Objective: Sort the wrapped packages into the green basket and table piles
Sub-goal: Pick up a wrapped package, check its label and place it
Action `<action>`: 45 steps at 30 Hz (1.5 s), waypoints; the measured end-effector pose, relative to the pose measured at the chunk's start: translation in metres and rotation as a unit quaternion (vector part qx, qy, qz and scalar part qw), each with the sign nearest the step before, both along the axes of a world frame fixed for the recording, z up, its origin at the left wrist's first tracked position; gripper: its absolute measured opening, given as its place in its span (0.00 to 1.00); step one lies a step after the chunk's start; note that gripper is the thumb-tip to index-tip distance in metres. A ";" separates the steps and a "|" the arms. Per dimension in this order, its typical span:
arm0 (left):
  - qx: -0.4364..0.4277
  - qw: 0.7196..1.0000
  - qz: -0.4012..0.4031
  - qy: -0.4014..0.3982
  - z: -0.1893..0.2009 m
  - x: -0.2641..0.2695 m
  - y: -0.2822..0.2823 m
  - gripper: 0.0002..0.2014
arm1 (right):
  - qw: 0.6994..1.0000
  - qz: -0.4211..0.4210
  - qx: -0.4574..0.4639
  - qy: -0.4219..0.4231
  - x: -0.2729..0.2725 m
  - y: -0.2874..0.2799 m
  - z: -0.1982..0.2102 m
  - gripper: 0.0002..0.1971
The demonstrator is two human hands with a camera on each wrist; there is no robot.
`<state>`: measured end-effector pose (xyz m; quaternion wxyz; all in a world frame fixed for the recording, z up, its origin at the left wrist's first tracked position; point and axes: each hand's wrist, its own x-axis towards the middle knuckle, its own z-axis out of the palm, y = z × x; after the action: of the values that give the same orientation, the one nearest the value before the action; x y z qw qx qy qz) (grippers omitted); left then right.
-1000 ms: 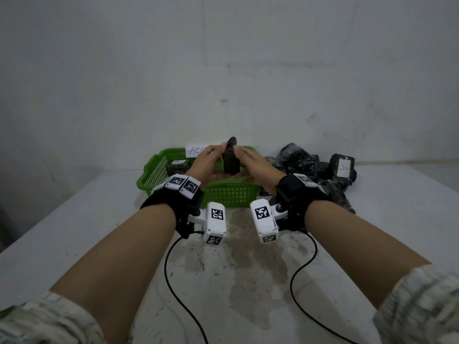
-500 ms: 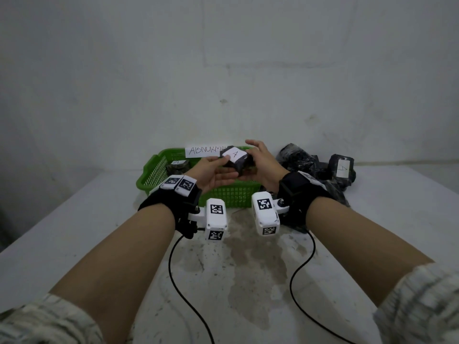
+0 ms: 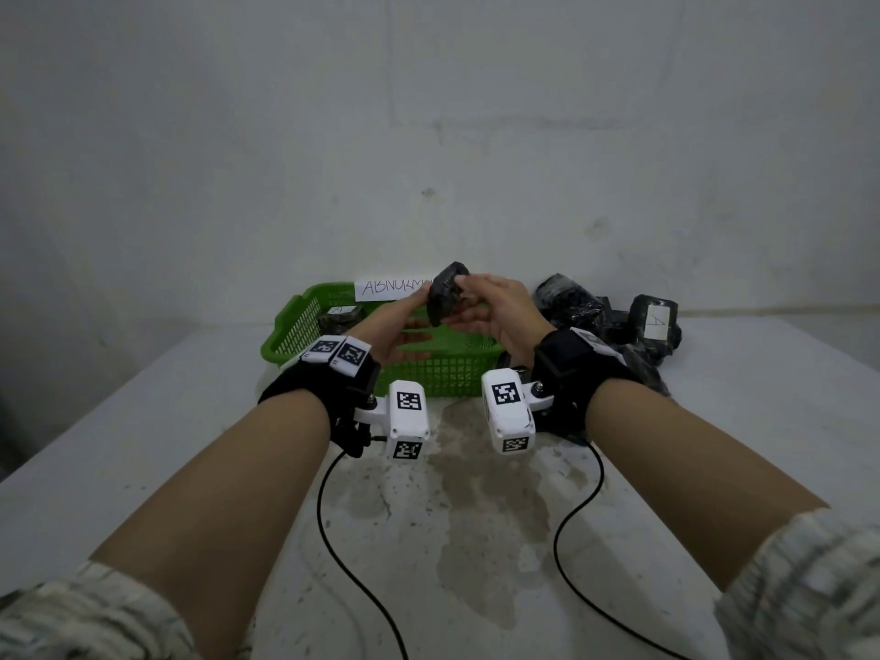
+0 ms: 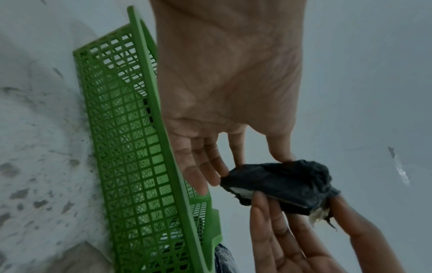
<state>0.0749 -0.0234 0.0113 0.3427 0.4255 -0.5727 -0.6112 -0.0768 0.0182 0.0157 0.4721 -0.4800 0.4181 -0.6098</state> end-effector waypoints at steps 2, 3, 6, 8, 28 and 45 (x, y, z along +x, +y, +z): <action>-0.009 0.999 -0.030 0.007 0.002 0.000 0.002 0.22 | 1.000 -0.017 0.001 0.013 0.000 -0.001 -0.002 0.10; -0.012 0.999 -0.041 0.009 0.003 0.000 0.003 0.21 | 0.999 -0.027 0.003 0.024 0.001 -0.001 -0.003 0.09; -0.032 0.998 -0.047 0.006 0.003 -0.002 0.003 0.20 | 0.998 -0.052 0.002 0.045 0.001 -0.002 -0.004 0.09; -0.045 0.998 -0.038 0.012 0.002 -0.004 0.001 0.17 | 0.997 -0.056 0.002 0.049 0.001 -0.002 -0.004 0.12; -0.137 0.979 0.082 0.127 -0.010 0.012 -0.012 0.15 | 0.998 -0.011 0.013 0.058 0.010 -0.006 0.000 0.18; -0.181 0.972 0.144 0.037 -0.017 0.037 -0.039 0.22 | 0.994 -0.061 0.092 -0.020 0.037 -0.041 -0.008 0.10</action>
<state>0.1123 -0.0628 -0.0059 0.5191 0.4116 -0.5936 -0.4568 -0.0402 -0.0227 0.0076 0.4841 -0.3956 0.4912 -0.6065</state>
